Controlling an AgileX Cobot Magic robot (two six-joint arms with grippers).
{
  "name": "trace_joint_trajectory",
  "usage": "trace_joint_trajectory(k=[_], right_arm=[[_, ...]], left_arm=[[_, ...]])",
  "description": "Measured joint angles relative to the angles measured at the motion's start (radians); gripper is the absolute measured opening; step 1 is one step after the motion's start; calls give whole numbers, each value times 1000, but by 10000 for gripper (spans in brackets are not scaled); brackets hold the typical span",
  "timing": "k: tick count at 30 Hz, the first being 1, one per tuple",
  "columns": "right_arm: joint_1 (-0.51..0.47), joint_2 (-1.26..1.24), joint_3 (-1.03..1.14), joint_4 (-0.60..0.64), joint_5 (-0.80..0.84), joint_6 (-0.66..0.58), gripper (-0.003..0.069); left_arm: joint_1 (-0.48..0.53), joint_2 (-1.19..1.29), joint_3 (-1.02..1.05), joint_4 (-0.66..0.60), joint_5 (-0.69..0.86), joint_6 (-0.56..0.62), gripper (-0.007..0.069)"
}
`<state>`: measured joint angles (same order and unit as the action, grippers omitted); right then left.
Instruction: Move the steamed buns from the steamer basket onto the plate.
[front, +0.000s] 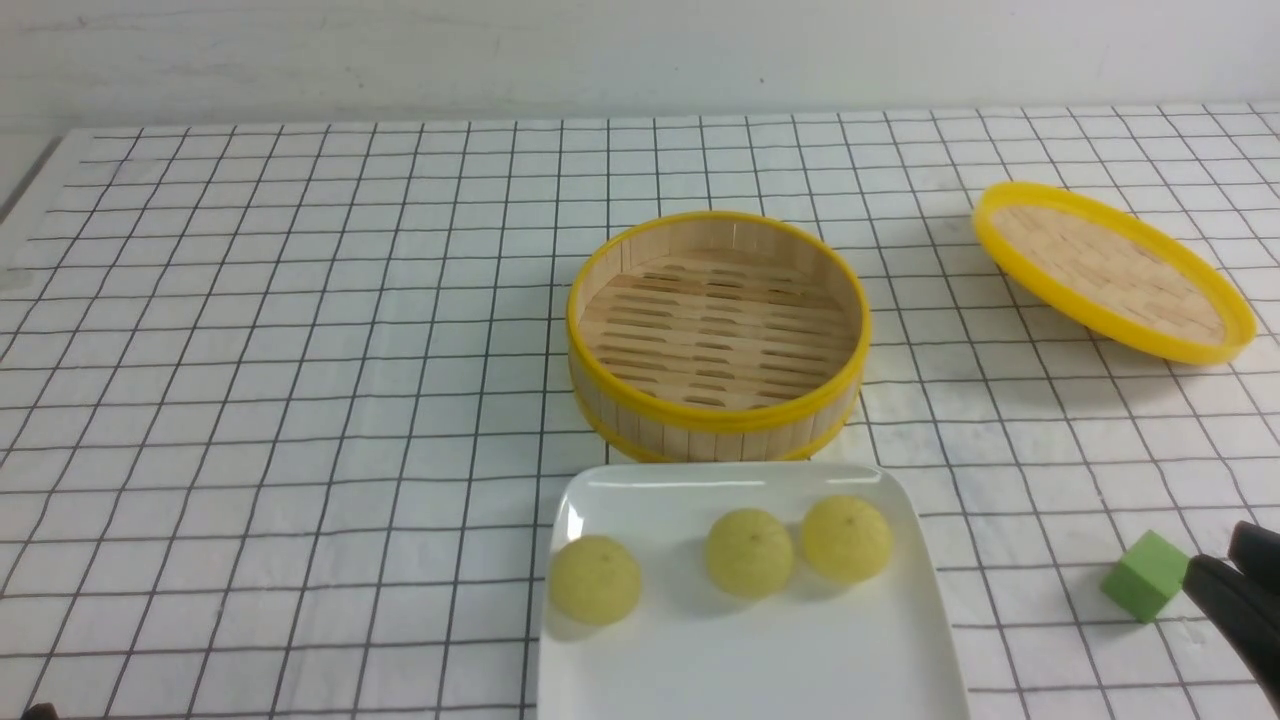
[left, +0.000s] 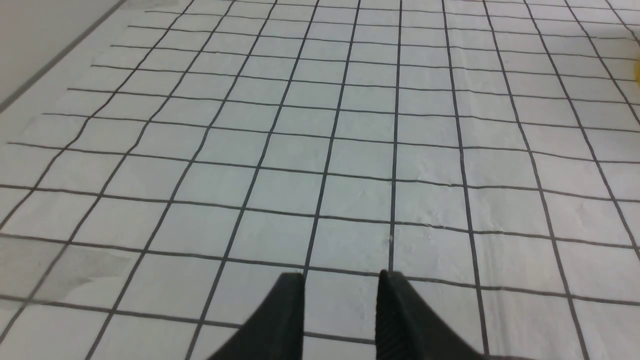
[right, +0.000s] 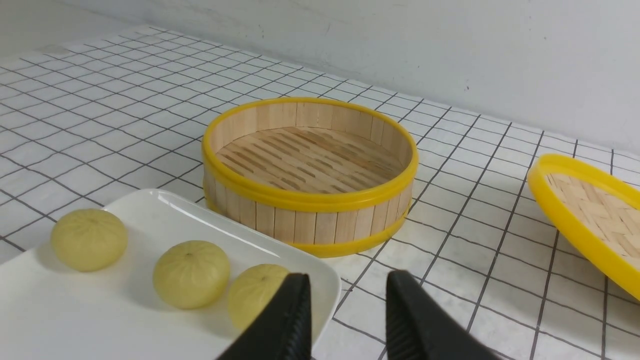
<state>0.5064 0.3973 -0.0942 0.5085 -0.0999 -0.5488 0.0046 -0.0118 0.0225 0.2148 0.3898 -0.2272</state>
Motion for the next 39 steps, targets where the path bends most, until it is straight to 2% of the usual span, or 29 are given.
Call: trace_joint_trajectory(k=[18, 23, 28, 32, 39], right_arm=[[0, 0, 0, 0, 0, -4, 239], [-12, -1, 0, -3, 46, -41, 239], [-93, -94, 48, -4, 178, -53, 239], [-178, -214, 118, 11, 193, -53, 239], [-312, -304, 120, 34, 226, -53, 239]], left_arm=[[0, 0, 0, 6, 0, 0, 240], [0, 0, 0, 37, 2, 0, 240], [0, 0, 0, 70, 3, 0, 240], [0, 0, 0, 74, 4, 0, 240], [0, 0, 0, 94, 5, 0, 240]])
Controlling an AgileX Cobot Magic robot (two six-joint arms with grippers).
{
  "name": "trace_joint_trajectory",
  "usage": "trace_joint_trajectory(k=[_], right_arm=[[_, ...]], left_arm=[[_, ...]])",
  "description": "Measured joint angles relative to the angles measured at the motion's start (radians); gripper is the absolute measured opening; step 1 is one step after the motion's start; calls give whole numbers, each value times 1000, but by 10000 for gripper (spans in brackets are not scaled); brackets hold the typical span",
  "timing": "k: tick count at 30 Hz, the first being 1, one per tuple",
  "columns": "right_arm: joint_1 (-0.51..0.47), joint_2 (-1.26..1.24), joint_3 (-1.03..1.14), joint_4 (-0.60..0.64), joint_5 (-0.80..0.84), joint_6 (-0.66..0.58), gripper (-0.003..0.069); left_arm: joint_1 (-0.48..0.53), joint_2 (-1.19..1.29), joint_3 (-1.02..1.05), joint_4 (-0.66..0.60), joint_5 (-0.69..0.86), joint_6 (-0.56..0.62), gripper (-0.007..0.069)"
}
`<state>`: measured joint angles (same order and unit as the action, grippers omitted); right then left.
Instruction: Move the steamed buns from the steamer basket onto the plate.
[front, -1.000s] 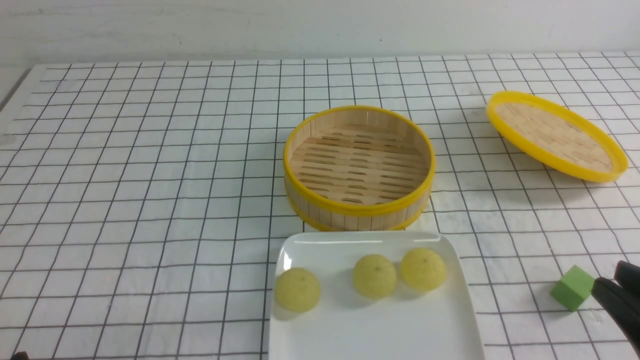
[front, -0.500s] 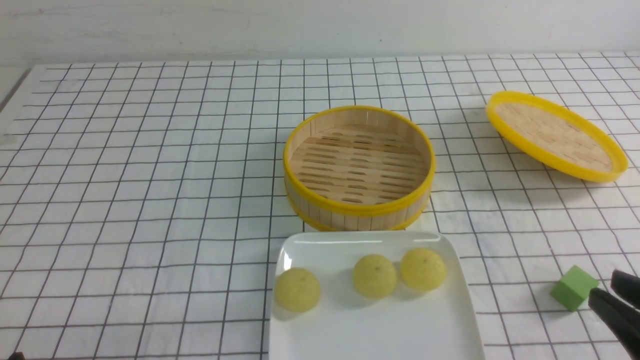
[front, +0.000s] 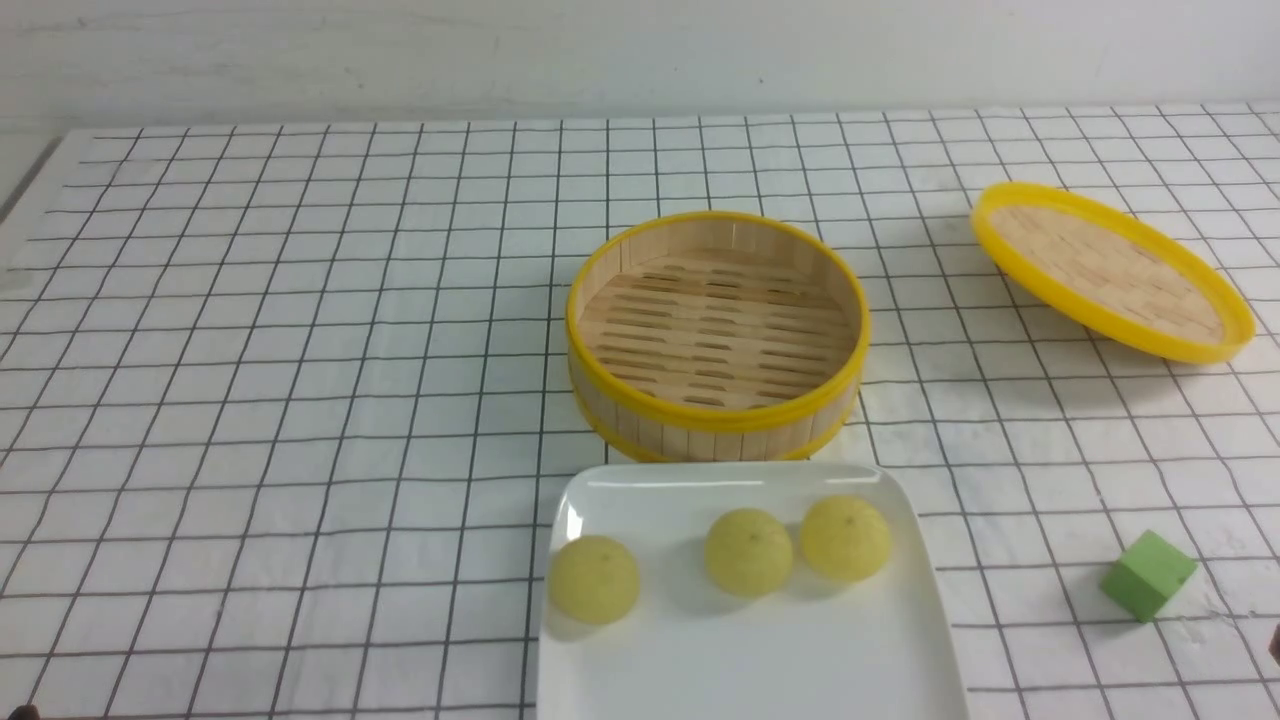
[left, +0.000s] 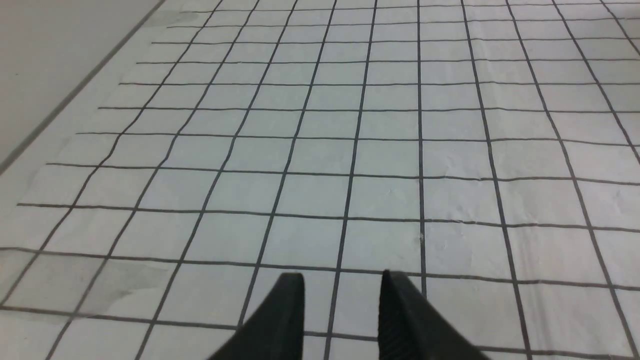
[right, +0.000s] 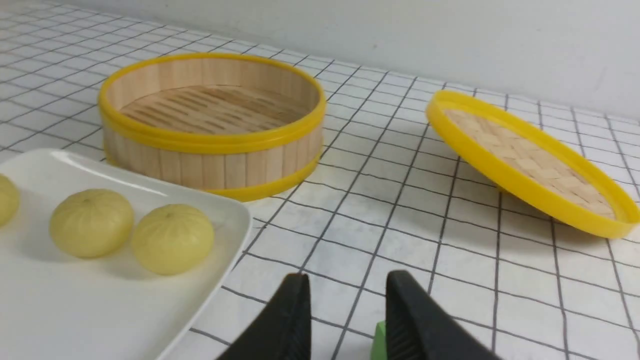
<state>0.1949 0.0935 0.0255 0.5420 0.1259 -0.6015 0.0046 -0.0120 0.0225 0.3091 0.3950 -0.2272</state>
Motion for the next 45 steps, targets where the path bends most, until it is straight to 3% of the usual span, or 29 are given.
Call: trace_joint_trajectory(k=[12, 21, 45], right_arm=[[-222, -52, 0, -47, 290, 3, 239], [-298, -105, -5, -49, 322, 23, 239], [-257, -105, -11, -186, 326, 1, 239]], left_arm=[[0, 0, 0, 36, 3, 0, 240], [0, 0, 0, 56, 5, 0, 240], [0, 0, 0, 61, 6, 0, 240]])
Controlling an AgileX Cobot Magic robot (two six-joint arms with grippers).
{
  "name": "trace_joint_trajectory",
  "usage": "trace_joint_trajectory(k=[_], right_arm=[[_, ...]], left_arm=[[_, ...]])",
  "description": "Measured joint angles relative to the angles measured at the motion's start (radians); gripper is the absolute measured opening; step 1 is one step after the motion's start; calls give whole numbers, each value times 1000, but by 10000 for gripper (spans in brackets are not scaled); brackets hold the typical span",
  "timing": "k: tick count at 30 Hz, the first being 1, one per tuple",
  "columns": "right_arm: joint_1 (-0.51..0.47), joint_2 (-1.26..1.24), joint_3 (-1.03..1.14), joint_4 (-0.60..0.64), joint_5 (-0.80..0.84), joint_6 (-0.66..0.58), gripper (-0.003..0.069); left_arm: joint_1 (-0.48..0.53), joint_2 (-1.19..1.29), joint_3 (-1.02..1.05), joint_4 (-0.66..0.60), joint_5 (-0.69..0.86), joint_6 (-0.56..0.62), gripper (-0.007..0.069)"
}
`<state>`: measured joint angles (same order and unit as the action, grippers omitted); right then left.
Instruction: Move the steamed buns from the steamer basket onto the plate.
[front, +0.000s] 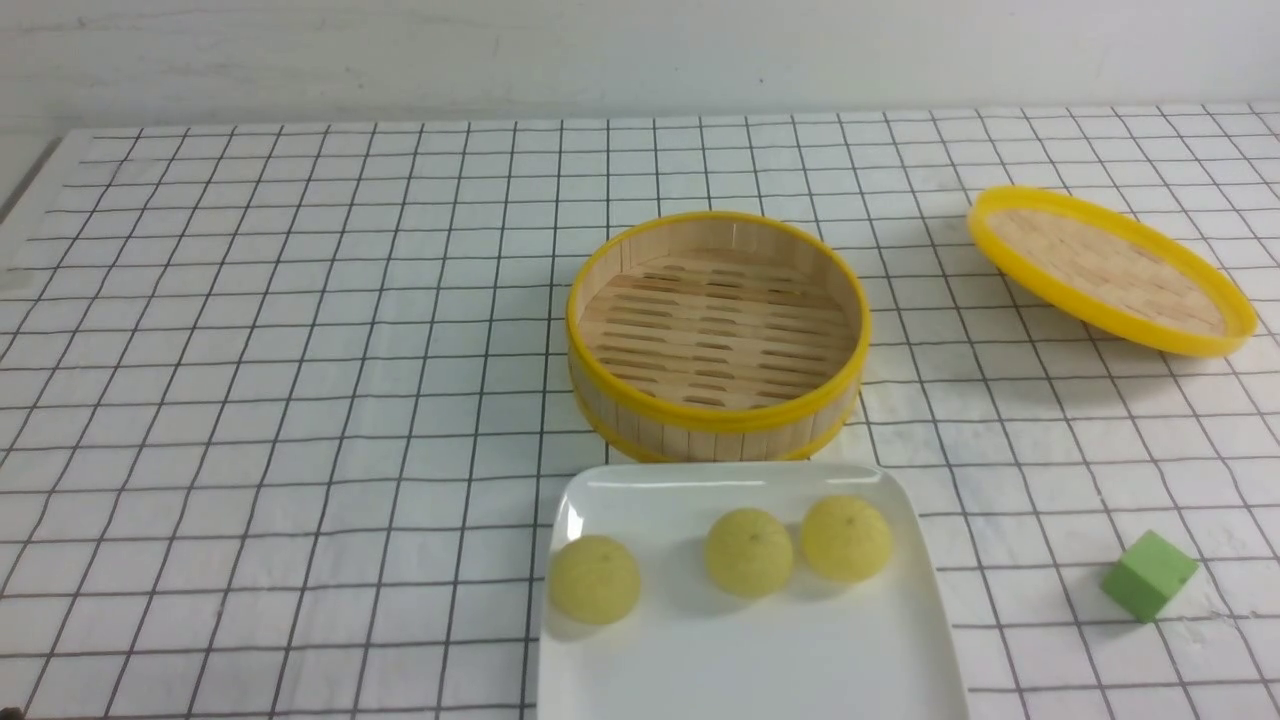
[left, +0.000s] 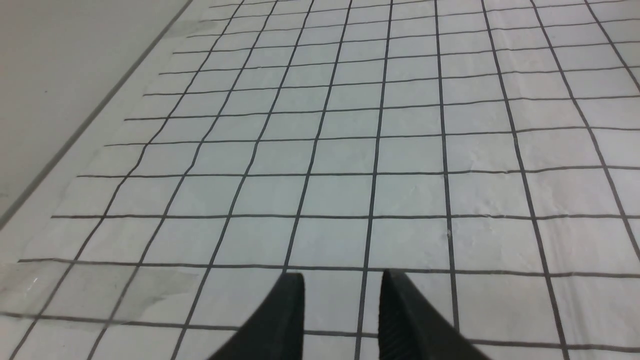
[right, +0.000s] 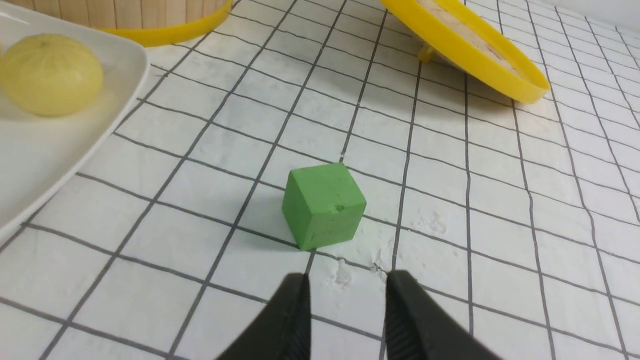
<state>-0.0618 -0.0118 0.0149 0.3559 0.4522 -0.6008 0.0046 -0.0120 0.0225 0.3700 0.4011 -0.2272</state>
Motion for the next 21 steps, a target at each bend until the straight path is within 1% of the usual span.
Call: trace_joint_trajectory(k=[3, 7, 8, 9, 10, 11, 12, 15, 17, 21], right_arm=[[0, 0, 0, -3, 0, 0, 239], [0, 0, 0, -42, -1, 8, 239], [0, 0, 0, -82, -3, 42, 239], [0, 0, 0, -87, -3, 55, 239], [0, 0, -1, -133, -6, 120, 239], [0, 0, -1, -145, -6, 139, 239], [0, 0, -1, -192, -11, 220, 239], [0, 0, -1, -262, -19, 352, 239], [0, 0, -1, -296, -19, 405, 239], [0, 0, -1, -324, -21, 457, 239]], left_arm=[[0, 0, 0, 1, 0, 0, 240], [0, 0, 0, 1, 0, 0, 240], [0, 0, 0, 1, 1, 0, 240], [0, 0, 0, 1, 1, 0, 240], [0, 0, 0, 1, 1, 0, 240], [0, 0, 0, 1, 1, 0, 240], [0, 0, 0, 1, 1, 0, 240], [0, 0, 0, 1, 1, 0, 240], [0, 0, 0, 1, 1, 0, 240], [0, 0, 0, 1, 1, 0, 240]])
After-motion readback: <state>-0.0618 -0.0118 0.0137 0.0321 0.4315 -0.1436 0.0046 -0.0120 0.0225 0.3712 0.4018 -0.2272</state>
